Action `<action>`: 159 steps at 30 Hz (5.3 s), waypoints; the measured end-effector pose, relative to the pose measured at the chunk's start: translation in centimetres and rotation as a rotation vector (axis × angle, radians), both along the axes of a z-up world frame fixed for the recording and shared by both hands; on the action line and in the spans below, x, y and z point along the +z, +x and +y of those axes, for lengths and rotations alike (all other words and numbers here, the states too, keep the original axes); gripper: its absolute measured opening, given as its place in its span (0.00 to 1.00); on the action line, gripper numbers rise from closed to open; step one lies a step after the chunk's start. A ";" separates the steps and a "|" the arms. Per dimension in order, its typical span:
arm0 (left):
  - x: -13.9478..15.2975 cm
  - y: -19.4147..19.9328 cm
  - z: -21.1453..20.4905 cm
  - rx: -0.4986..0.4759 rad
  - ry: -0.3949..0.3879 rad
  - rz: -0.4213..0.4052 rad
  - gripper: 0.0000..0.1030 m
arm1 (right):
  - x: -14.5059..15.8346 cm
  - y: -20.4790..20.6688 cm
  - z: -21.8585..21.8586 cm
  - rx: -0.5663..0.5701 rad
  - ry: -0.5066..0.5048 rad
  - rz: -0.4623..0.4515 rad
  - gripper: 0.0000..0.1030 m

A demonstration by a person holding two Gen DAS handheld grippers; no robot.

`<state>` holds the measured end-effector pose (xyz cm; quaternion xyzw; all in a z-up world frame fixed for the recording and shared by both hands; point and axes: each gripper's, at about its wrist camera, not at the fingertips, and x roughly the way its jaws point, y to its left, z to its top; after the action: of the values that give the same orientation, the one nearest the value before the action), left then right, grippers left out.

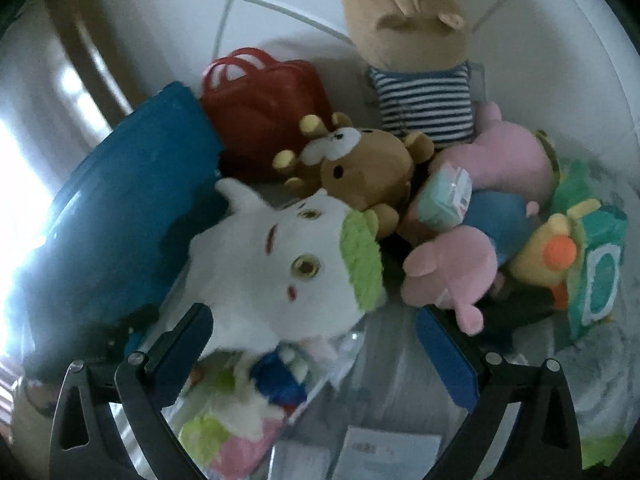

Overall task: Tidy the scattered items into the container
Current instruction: 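Move both grippers back to the white green-haired plush, then grasp the white green-haired plush with both grippers, then lift the white plush and carry it with both grippers to the crate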

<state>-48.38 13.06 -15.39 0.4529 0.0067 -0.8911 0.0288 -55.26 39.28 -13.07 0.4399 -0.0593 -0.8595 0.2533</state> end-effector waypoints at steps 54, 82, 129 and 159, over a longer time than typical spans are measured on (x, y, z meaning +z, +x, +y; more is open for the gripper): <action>-3.4 -6.9 -1.3 0.032 0.191 0.038 1.00 | -10.4 -0.5 3.9 -0.027 -0.104 -0.257 1.00; -5.7 -8.3 3.9 -0.149 0.409 -0.062 0.86 | -12.4 -0.9 5.3 0.024 -0.240 -0.380 1.00; -6.4 -7.1 -2.3 -0.098 0.355 -0.017 0.89 | -14.8 0.3 1.0 -0.042 -0.532 -0.350 1.00; 11.8 2.9 -4.0 -0.104 0.376 0.336 0.77 | 3.7 5.9 -2.0 0.147 -0.465 0.002 0.99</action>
<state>-45.43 9.08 -3.57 0.2957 0.1537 -0.9372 -0.1032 -49.38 37.23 -9.38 0.3722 -0.2232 -0.8023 0.4098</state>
